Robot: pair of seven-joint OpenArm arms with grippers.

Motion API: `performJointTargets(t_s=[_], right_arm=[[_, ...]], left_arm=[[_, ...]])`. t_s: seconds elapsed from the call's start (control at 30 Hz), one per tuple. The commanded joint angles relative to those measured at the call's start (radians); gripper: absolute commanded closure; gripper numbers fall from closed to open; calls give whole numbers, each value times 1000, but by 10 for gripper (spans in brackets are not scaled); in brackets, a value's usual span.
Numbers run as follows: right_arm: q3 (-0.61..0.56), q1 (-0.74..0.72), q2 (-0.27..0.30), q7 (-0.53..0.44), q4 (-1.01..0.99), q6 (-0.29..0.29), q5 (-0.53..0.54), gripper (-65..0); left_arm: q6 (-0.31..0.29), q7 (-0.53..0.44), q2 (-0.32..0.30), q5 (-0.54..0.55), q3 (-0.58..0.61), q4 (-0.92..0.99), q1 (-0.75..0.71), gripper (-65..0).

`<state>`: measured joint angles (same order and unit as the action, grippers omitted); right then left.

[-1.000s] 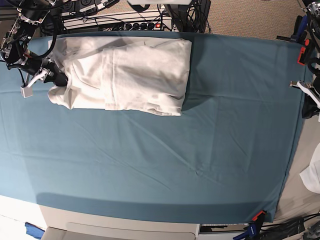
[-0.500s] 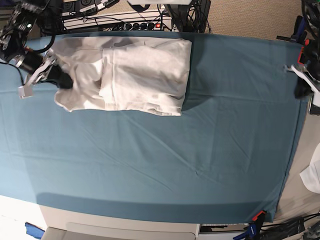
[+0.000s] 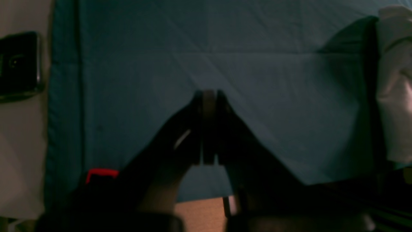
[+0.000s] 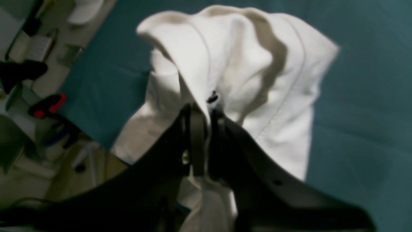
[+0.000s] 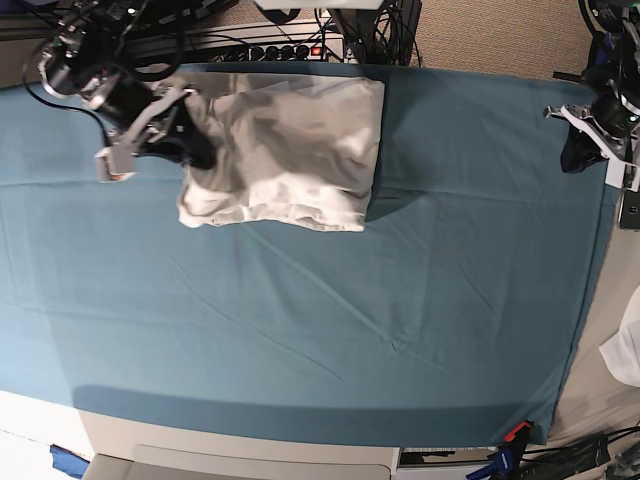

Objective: Fold the T-shirt properly
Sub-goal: 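Fold the collar end over onto the bundle with the right gripper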

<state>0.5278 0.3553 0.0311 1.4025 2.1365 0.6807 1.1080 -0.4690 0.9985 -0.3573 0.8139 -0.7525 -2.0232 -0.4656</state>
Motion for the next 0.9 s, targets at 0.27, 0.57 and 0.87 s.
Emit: performJointTargets(t_s=[0.27, 0.57, 0.87], right_arm=[[-296, -9, -57, -188, 19, -29, -243, 0], [-442, -9, -118, -313, 16, -151, -472, 0], [-541, -9, -123, -351, 16, -189, -602, 0]], left_arm=[[-3, -18, -14, 18, -8, -16, 0, 0], [-3, -18, -14, 18, -8, -16, 0, 0], [-3, -18, -14, 18, -8, -16, 0, 0]])
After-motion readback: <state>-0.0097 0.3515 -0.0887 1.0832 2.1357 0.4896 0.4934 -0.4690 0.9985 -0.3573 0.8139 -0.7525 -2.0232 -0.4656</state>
